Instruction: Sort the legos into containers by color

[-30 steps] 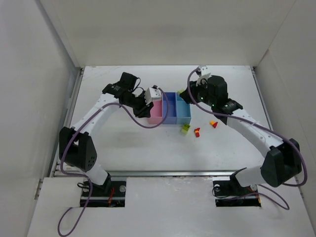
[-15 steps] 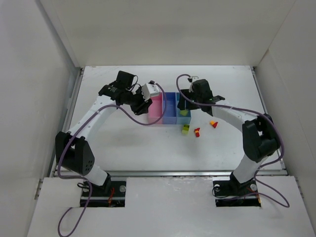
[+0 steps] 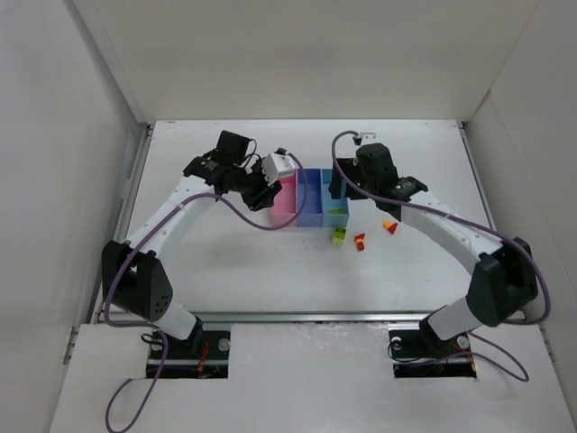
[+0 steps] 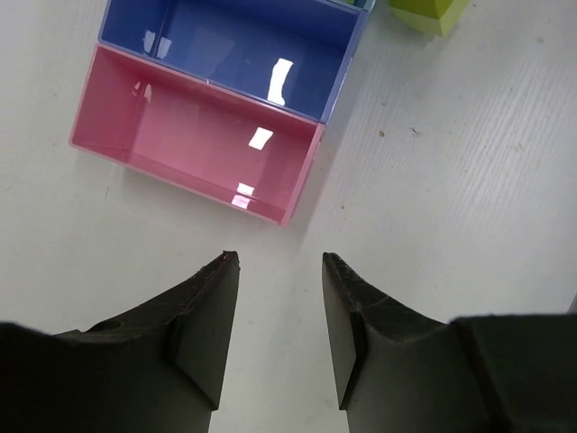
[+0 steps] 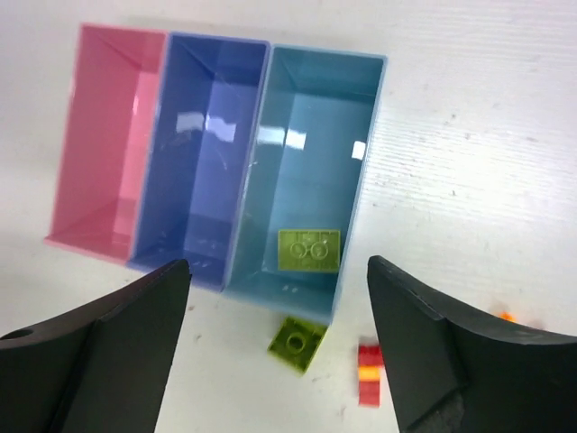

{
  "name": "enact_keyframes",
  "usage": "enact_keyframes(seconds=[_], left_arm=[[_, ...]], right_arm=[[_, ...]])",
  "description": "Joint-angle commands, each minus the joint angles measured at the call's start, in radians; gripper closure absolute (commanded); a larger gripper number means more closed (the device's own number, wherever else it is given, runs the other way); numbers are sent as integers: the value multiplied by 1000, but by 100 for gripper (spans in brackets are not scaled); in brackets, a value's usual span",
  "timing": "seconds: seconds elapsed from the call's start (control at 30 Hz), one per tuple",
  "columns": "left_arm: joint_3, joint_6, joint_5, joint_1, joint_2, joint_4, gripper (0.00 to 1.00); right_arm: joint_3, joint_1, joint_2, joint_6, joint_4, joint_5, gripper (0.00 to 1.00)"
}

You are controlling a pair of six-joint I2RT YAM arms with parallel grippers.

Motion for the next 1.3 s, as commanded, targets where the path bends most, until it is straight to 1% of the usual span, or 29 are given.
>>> enact_keyframes(seconds=[0.0, 0.03, 0.07, 0.13, 0.2, 0.23, 0.27, 0.3, 0.33, 0.37, 0.43, 0.5, 0.57, 0.6, 0.63, 0.7, 0.8, 0.83, 0.93, 0.97, 1.0, 1.03, 1.07, 1.1, 1.13, 1.17, 1.2, 1.27], left_arm=[[-9, -28, -27, -6, -65, 39, 61], [-9, -28, -50, -6, -65, 52, 61], [-9, -28, -67, -6, -74, 53, 61], [-9, -13, -109, -6, -96, 78, 59], [-37, 18, -198, -6, -128, 163, 59], [-78, 32, -231, -6, -176, 209, 58], [-106, 45, -276, -6, -206, 318, 57], [-138, 68, -292, -6, -238, 380, 54], [-172, 69, -292, -6, -272, 445, 45], [-243, 69, -303, -6, -337, 565, 0], [-290, 11, -303, -6, -379, 629, 0], [-290, -45, -275, -15, -389, 602, 0], [-273, -143, -266, -15, -366, 560, 0], [-249, -152, -256, -26, -355, 533, 0], [-237, -152, -219, -26, -344, 469, 0], [-217, -143, -188, -36, -324, 422, 0], [-232, -143, -165, -46, -324, 422, 0], [-243, -143, -165, -46, -338, 422, 0], [-243, -166, -192, -46, -350, 459, 0], [-243, -192, -261, -46, -350, 500, 0], [-253, -259, -303, -46, -350, 522, 0], [-253, -286, -333, -46, -350, 537, 0], [-253, -302, -349, -46, -350, 546, 0], [-241, -313, -338, -46, -350, 546, 0], [-241, -313, -319, -46, -350, 546, 0], [-241, -313, -297, -46, -350, 546, 0], [-241, -313, -262, -46, -350, 536, 0], [-253, -303, -243, -46, -350, 536, 0]], right_arm=[[-28, 77, -111, 86, -142, 212, 14], [-45, 91, -136, 121, -165, 221, 12], [-62, 121, -136, 135, -190, 221, 0], [-108, 145, -136, 147, -190, 194, 0], [-119, 157, -117, 161, -190, 157, 0], [-130, 157, -107, 172, -190, 157, 0], [-130, 171, -98, 172, -190, 148, 0], [-130, 171, -85, 172, -175, 148, 0], [-143, 171, -85, 183, -166, 148, 0], [-143, 171, -85, 192, -156, 148, 0], [-157, 171, -85, 192, -133, 160, 0], [-182, 171, -114, 201, -133, 169, 0], [-203, 171, -137, 214, -144, 195, 0], [-203, 171, -162, 214, -144, 211, 0], [-215, 171, -177, 214, -158, 211, 0], [-231, 171, -205, 200, -169, 220, 0], [-258, 171, -254, 146, -159, 191, 1], [-258, 171, -265, 146, -159, 200, 3], [-249, 148, -265, 146, -250, 234, 3], [-249, 134, -265, 155, -267, 234, 3], [-249, 96, -265, 155, -287, 225, 3], [-268, 74, -265, 155, -287, 208, 5], [-268, 54, -252, 125, -287, 194, 13], [-281, 37, -252, 105, -287, 177, 17], [-281, 25, -252, 79, -267, 134, 19], [-291, 25, -252, 65, -267, 134, 20], [-291, 25, -242, 56, -256, 123, 26], [-291, 13, -242, 56, -256, 123, 33]])
